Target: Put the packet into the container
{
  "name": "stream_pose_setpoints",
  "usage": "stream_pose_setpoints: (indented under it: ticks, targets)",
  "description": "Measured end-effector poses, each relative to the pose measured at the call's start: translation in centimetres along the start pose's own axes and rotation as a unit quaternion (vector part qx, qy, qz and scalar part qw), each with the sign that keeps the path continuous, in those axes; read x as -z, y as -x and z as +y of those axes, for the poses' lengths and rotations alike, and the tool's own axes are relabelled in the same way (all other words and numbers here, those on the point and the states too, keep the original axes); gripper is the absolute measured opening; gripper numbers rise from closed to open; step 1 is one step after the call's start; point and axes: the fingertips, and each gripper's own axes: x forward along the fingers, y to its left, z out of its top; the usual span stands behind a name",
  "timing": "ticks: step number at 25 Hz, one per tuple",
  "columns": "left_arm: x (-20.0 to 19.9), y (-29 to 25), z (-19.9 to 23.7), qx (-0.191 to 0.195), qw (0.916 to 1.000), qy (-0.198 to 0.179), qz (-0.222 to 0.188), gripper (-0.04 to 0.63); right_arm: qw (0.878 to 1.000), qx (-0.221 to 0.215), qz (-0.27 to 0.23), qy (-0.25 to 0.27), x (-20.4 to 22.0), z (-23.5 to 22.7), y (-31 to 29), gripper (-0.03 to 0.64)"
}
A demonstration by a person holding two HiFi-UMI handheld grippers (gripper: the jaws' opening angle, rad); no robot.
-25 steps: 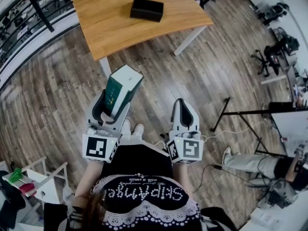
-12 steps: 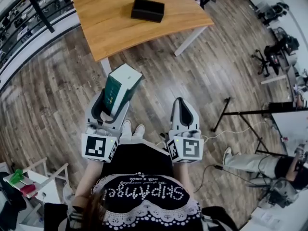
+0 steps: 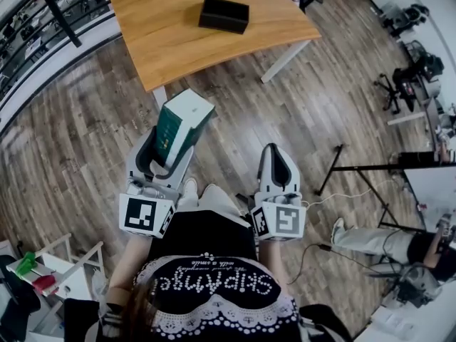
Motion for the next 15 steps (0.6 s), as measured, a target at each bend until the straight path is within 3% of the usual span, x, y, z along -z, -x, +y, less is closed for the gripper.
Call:
stream_pose_setpoints:
  ticks: [8, 15]
  targets:
    - [0.3, -0.6, 1.7, -0.007, 0.9998, 0.017, 0.005, 0.343, 1.000, 0.021, 0.013, -0.004, 0.6, -0.7, -1.2, 0.038]
    - [0.3, -2.4, 2.3, -0.009, 0.9998, 0.018, 0.010, 0.342, 0.999, 0.013, 0.034, -0.006, 1.1, -1.3, -3.4, 0.038]
